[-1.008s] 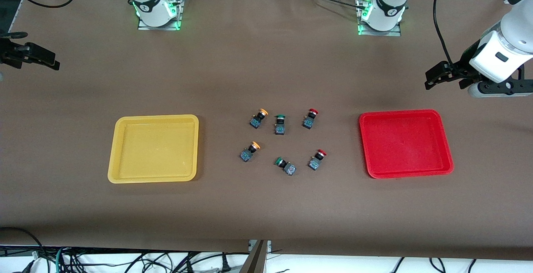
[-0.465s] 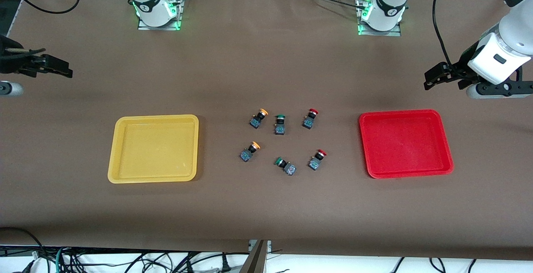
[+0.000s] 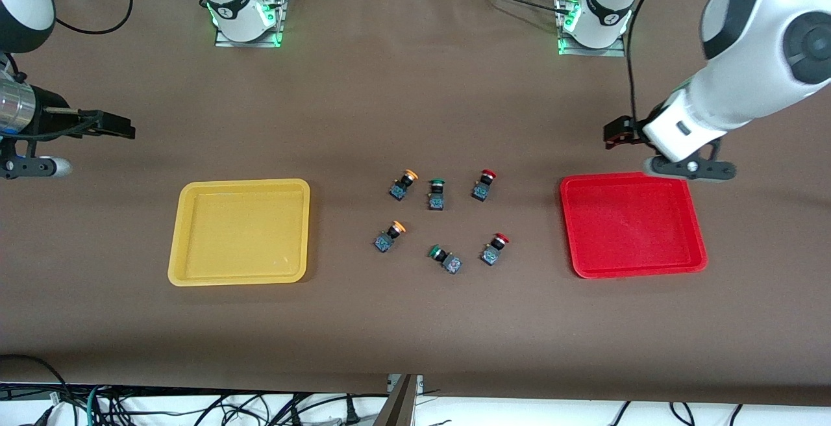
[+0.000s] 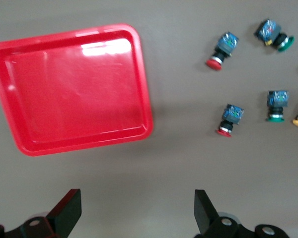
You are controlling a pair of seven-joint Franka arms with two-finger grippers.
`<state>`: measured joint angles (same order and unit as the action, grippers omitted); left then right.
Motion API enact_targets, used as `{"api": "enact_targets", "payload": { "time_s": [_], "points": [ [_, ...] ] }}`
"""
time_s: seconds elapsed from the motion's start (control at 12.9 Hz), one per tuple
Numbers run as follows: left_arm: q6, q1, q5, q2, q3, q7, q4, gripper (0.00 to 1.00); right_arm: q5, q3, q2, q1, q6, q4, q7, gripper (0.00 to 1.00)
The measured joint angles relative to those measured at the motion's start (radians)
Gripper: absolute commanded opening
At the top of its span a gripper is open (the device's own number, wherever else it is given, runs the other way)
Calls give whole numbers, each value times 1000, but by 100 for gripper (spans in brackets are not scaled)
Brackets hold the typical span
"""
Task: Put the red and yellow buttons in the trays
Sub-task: 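Reach both grippers down toward the cluster of buttons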
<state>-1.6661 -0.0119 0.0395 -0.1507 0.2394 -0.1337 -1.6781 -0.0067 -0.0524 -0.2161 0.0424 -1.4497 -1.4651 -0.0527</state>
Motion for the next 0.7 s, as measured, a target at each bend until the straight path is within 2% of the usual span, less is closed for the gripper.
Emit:
{"api": "enact_targets", "payload": {
  "time_s": [0.16,0.39,0.7],
  "points": [
    [-10,28,1,-51,22,3,21,100,8,-1,-48,-46,-70,-1,-108,100],
    [-46,115,2,-164,48,2,111,100,14,-4,-138,-137,-194,-2,-291,100],
    [-165,206,2,-326,51,2,163,100,38,-6,-227,-270,-352,-1,-586,100]
  ]
}}
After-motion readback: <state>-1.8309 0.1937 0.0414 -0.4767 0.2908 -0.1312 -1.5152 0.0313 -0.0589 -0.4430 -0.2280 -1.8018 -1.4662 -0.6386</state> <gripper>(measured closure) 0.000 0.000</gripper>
